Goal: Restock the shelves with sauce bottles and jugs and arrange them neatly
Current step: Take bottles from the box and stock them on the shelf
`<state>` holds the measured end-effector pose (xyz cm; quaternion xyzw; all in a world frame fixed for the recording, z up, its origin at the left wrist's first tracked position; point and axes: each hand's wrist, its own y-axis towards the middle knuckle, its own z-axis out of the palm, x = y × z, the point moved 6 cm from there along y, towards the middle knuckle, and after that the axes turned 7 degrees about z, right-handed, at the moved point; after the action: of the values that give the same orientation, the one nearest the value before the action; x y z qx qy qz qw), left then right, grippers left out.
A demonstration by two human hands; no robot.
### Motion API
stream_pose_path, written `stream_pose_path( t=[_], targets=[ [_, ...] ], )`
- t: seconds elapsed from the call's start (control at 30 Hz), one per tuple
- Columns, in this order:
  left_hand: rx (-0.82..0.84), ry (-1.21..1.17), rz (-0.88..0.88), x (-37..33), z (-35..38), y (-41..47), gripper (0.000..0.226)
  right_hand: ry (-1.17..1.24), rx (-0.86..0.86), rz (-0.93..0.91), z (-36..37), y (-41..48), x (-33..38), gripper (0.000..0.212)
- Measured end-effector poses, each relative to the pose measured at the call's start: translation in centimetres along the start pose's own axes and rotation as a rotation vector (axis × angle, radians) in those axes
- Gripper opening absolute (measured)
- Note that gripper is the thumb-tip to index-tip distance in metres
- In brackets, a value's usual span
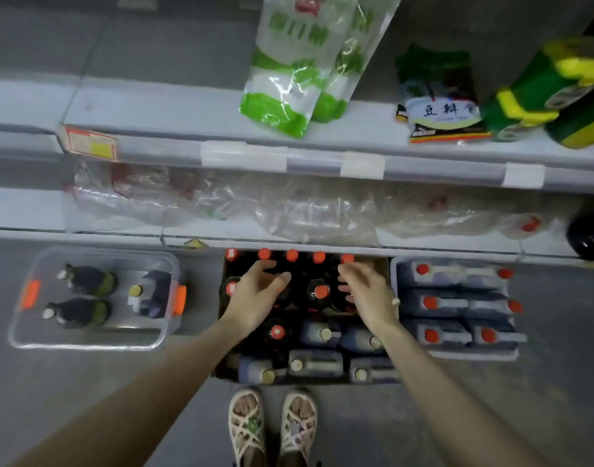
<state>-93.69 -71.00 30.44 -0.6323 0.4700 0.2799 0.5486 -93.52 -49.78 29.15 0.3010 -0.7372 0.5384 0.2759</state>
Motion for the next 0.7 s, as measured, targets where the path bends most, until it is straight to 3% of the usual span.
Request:
stream_pose_path(
  t=[0.17, 0.33, 0.7],
  targets=[
    [0.006, -0.016, -0.069, 6.1, 3.5, 4.0, 0.038, 0.007, -0.029, 0.086, -0.1, 6.1, -6.7, 0.020],
    [-0.012, -0.055, -0.118, 11.7, 7.1, 8.1, 0.041, -0.048, -0.085, 0.115, -0.6, 12.0, -11.0, 0.041],
    [-0.017, -0.058, -0.093, 19.8, 13.1, 16.5, 0.027, -0.183, -0.120, -0.005, 0.7, 23.9, -15.6, 0.042]
  ],
)
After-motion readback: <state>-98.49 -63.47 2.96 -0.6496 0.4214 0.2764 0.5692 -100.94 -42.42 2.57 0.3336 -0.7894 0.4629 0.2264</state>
